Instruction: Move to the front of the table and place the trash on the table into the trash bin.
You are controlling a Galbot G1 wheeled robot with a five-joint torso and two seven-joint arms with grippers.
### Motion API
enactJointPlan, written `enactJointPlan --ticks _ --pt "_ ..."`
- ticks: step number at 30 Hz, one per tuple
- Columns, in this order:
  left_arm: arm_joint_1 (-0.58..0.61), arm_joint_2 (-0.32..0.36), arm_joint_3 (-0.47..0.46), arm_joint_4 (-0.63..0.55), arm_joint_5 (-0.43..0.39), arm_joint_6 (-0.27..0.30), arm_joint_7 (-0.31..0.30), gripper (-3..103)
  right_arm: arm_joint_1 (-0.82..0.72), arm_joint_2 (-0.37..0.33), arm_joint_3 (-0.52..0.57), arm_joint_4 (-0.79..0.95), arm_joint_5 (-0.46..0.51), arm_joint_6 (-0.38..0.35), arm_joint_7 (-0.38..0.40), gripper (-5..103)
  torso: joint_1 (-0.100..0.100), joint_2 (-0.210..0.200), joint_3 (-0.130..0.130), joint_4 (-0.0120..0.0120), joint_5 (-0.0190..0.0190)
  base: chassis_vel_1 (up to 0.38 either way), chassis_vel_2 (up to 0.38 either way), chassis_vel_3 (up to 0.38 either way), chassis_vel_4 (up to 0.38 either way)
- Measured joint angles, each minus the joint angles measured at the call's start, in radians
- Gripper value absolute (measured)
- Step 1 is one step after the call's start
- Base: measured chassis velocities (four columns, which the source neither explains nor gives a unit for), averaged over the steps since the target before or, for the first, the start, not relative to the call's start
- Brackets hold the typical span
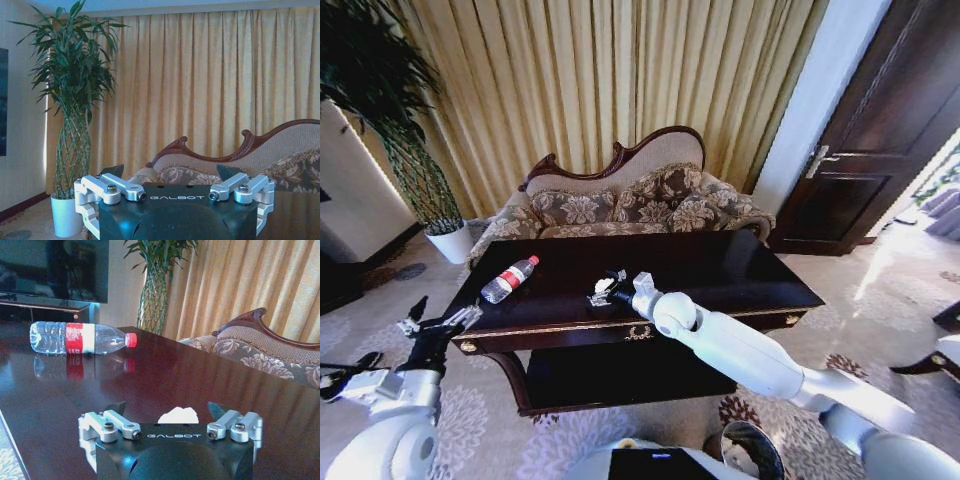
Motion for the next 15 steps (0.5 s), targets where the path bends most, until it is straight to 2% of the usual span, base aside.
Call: enactJointPlan --ticks 2,3,6,7,9,10,13,15 --pt "0.000 0.001 -0.001 0.001 0.000 -0.006 0.000 100 -0.008 0.002 0.002 0.000 -0.004 0.002 0.000 84 0.000 0.000 0.000 0.0000 0.0001 0.000 0.000 0.000 0.000" --pt "0.000 0.001 -0.001 0.001 0.000 -0.006 0.000 100 -0.008 0.002 0.002 0.000 -0.004 0.002 0.000 84 0.000 0.000 0.000 0.0000 0.0001 0.000 0.000 0.000 0.000" --pt "0.003 0.003 -0.002 0.006 0.000 -0.014 0.000 100 -0.016 0.002 0.004 0.002 -0.008 0.005 0.000 68 0.000 0.000 0.000 0.0000 0.0001 0.000 0.000 0.000 0.000" --pt "0.003 0.003 -0.002 0.006 0.000 -0.014 0.000 100 -0.016 0.002 0.004 0.002 -0.008 0.005 0.000 68 0.000 0.000 0.000 0.0000 0.0001 0.000 0.000 0.000 0.000" --pt "0.003 0.003 -0.002 0.007 -0.001 -0.016 0.001 100 -0.021 0.000 0.006 0.003 -0.013 0.009 0.000 57 0.000 0.000 0.000 0.0000 0.0001 0.000 0.000 0.000 0.000" --pt "0.003 0.003 -0.002 0.007 -0.001 -0.016 0.001 100 -0.021 0.000 0.006 0.003 -0.013 0.009 0.000 57 0.000 0.000 0.000 0.0000 0.0001 0.000 0.000 0.000 0.000" --pt "0.004 0.005 -0.002 0.008 -0.002 -0.019 0.000 100 -0.028 -0.003 0.013 0.010 -0.016 0.012 0.000 40 0.000 0.000 0.000 0.0000 0.0001 0.000 0.000 0.000 0.000" --pt "0.004 0.006 -0.003 0.008 -0.002 -0.019 0.000 100 -0.030 -0.003 0.015 0.012 -0.017 0.012 0.000 40 0.000 0.000 0.000 0.0000 0.0001 0.000 0.000 0.000 0.000"
